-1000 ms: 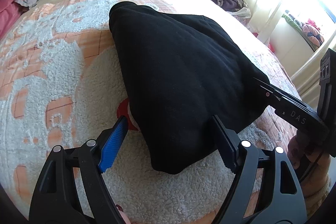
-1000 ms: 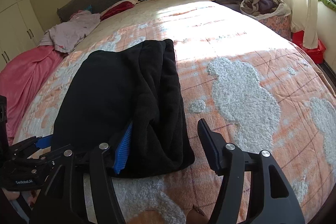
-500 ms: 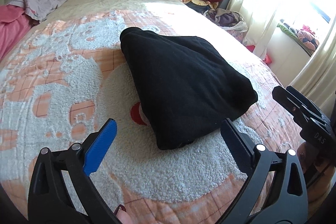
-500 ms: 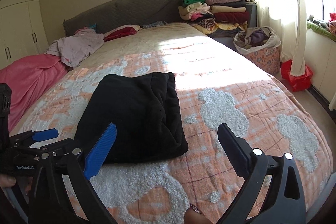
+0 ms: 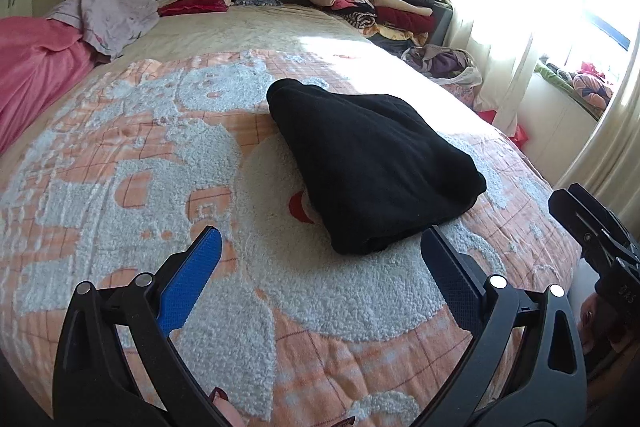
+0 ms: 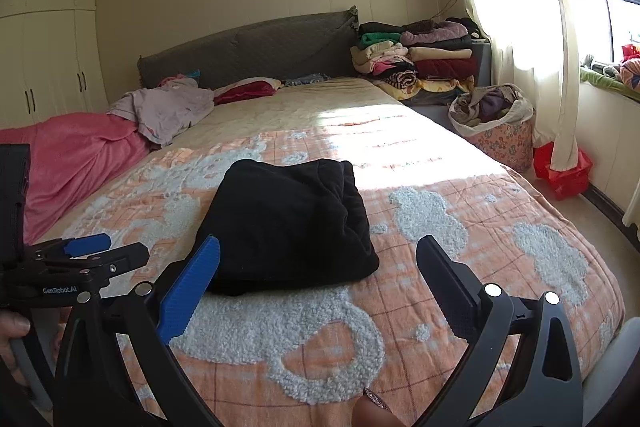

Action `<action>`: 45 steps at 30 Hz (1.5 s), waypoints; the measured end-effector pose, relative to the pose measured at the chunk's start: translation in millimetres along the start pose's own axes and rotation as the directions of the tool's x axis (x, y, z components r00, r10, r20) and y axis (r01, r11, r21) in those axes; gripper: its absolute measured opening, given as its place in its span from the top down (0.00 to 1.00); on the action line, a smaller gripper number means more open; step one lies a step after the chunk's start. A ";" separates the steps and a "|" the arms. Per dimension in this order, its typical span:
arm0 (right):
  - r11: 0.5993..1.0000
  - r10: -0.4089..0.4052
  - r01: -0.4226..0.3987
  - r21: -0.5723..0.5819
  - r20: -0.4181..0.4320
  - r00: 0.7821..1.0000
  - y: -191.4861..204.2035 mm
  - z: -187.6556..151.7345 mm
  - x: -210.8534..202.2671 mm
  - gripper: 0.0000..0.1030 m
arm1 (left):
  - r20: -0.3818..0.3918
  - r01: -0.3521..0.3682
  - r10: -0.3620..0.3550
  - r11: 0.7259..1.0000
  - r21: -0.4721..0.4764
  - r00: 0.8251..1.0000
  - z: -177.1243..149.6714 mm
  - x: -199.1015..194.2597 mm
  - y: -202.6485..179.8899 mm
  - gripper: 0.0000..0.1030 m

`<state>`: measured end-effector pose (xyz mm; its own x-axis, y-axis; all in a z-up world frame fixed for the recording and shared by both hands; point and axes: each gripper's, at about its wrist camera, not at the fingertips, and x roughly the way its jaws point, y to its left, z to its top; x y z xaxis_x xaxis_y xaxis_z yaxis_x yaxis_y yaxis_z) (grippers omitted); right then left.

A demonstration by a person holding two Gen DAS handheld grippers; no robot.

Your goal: Fold small clothes

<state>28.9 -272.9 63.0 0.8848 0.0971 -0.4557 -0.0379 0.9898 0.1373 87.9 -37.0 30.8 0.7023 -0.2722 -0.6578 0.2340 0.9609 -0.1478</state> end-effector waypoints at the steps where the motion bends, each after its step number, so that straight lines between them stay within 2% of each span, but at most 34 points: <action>1: 1.000 -0.001 0.001 -0.003 -0.001 1.000 1.9 -2.6 -1.8 0.05 | -0.003 -0.004 0.004 1.000 0.000 1.000 -5.0 -0.7 1.1 0.09; 6: 1.000 -0.015 0.014 -0.023 -0.035 0.999 8.0 -21.2 -8.0 0.05 | -0.053 -0.017 0.017 1.000 -0.016 0.998 -32.2 0.8 6.7 0.09; 9: 1.000 -0.017 0.014 -0.025 -0.102 0.995 12.4 -36.9 -2.5 0.05 | -0.080 -0.010 0.008 1.000 -0.022 0.997 -44.9 1.5 6.3 0.09; 15: 0.999 -0.042 0.038 -0.028 -0.169 0.985 20.5 -56.9 11.1 0.05 | -0.098 -0.027 0.025 0.999 -0.019 0.995 -49.9 4.9 5.4 0.09; 45: 0.998 -0.053 0.048 -0.031 -0.178 0.983 17.7 -57.5 12.3 0.05 | -0.094 -0.082 0.078 0.996 -0.037 0.992 -47.6 3.2 8.9 0.09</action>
<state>12.4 -248.2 9.2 0.7890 0.0620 -0.6113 -0.0099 0.9961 0.0882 60.3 -27.0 -7.8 0.6518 -0.1905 -0.7340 0.1510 0.9812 -0.1205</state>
